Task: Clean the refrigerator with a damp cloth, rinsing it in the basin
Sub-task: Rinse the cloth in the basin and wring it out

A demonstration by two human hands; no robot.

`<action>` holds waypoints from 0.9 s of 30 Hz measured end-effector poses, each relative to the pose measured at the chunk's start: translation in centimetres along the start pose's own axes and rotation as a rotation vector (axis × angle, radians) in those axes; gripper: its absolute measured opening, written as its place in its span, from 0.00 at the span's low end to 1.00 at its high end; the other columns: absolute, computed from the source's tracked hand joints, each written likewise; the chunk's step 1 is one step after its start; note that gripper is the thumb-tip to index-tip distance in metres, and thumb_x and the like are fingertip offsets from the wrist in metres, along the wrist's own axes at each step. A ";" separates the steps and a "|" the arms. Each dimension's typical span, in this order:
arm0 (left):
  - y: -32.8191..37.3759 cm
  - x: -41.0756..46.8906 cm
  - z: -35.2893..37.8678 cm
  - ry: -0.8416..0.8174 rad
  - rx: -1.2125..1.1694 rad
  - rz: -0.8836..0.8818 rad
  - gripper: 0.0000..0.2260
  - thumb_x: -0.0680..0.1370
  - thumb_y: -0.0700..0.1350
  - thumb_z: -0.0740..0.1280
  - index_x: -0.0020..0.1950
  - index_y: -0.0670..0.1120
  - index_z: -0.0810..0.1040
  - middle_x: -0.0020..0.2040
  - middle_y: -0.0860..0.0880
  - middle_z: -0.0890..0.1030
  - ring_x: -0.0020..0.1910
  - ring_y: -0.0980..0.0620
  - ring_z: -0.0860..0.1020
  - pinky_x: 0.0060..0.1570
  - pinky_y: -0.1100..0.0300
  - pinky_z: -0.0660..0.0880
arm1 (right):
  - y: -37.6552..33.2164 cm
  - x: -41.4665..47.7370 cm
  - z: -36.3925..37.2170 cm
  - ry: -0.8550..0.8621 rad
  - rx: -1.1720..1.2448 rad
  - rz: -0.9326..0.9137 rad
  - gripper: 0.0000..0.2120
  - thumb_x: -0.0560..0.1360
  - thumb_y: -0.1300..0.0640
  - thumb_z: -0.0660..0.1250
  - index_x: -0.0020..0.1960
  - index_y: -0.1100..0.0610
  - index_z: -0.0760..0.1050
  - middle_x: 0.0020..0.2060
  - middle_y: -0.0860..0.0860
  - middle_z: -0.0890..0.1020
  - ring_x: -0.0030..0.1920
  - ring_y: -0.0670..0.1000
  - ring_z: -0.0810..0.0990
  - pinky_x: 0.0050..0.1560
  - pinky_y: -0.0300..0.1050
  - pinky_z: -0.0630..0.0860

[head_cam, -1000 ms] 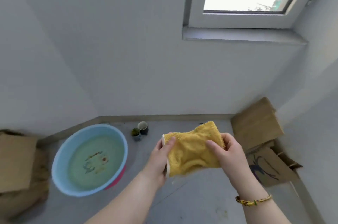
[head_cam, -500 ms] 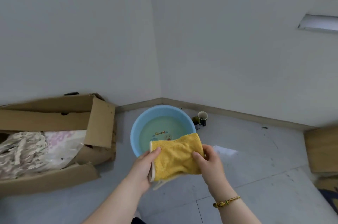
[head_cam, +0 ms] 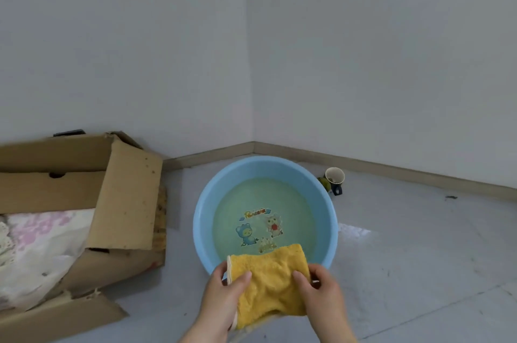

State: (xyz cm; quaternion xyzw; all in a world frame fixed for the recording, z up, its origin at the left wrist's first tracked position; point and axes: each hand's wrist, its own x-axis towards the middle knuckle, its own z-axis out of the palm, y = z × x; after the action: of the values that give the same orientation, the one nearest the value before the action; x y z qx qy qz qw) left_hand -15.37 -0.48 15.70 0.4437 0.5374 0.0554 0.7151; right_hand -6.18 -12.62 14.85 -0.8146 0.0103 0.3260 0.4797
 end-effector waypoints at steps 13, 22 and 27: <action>-7.6 24.1 4.6 0.177 0.164 0.173 0.18 0.73 0.47 0.69 0.59 0.40 0.73 0.54 0.43 0.79 0.53 0.42 0.77 0.54 0.52 0.74 | 8.3 21.7 8.1 -0.053 -0.194 -0.094 0.16 0.75 0.49 0.64 0.35 0.56 0.64 0.32 0.49 0.71 0.32 0.46 0.69 0.30 0.38 0.64; -9.2 32.2 4.4 0.202 0.531 0.257 0.20 0.73 0.47 0.69 0.61 0.40 0.71 0.59 0.42 0.77 0.57 0.42 0.75 0.56 0.55 0.71 | 10.6 27.9 10.8 -0.142 -0.733 -0.203 0.19 0.78 0.49 0.59 0.62 0.60 0.68 0.60 0.56 0.76 0.61 0.56 0.74 0.57 0.44 0.70; -10.1 31.9 4.2 0.173 0.759 0.169 0.21 0.75 0.51 0.65 0.65 0.42 0.71 0.62 0.43 0.76 0.60 0.44 0.74 0.55 0.58 0.70 | 11.6 27.8 11.7 -0.158 -0.863 -0.191 0.15 0.80 0.55 0.53 0.63 0.61 0.64 0.61 0.57 0.75 0.61 0.57 0.74 0.56 0.44 0.70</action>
State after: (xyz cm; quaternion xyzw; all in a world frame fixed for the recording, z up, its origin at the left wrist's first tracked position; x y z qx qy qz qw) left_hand -2.64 8.76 -14.15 0.7128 0.5393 -0.0514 0.4454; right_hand 5.83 -1.42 -13.00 -0.9101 -0.2384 0.3158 0.1232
